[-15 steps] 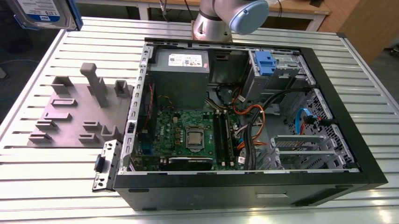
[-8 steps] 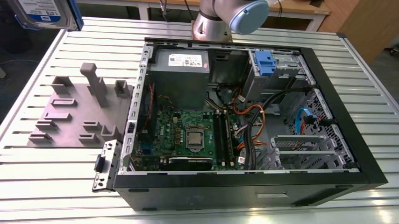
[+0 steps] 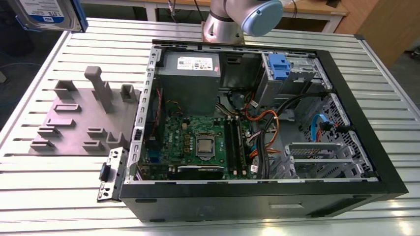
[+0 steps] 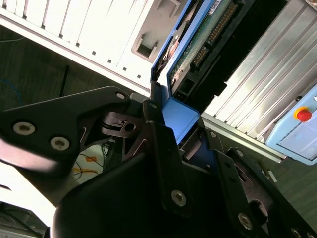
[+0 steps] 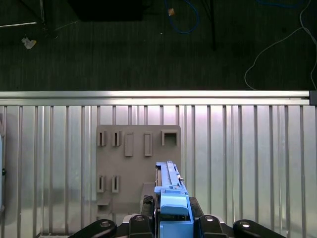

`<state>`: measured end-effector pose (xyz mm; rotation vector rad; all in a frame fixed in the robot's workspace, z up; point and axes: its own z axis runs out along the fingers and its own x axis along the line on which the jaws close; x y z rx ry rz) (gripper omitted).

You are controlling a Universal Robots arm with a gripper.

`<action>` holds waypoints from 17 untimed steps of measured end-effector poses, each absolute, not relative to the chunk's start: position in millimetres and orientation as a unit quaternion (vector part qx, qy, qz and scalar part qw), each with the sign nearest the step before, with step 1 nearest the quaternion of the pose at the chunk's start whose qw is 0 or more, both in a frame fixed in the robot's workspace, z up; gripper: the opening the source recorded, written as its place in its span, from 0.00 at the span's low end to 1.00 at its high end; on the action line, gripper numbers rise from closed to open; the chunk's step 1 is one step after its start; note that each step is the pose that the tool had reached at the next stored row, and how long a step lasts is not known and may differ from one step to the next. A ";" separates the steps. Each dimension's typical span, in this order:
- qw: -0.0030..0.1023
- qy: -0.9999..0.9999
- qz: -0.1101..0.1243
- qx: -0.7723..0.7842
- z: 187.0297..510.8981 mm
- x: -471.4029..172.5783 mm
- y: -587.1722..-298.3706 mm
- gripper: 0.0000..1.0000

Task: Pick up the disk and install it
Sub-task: 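Pick up the disk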

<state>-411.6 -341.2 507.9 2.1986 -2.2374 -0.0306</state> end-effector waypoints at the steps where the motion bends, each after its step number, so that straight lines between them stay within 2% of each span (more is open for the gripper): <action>1: 0.002 -0.713 -0.010 0.701 507.9 -410.9 -341.2 0.36; 17: 0.002 -0.713 -0.010 0.701 507.9 -401.7 -345.5 0.36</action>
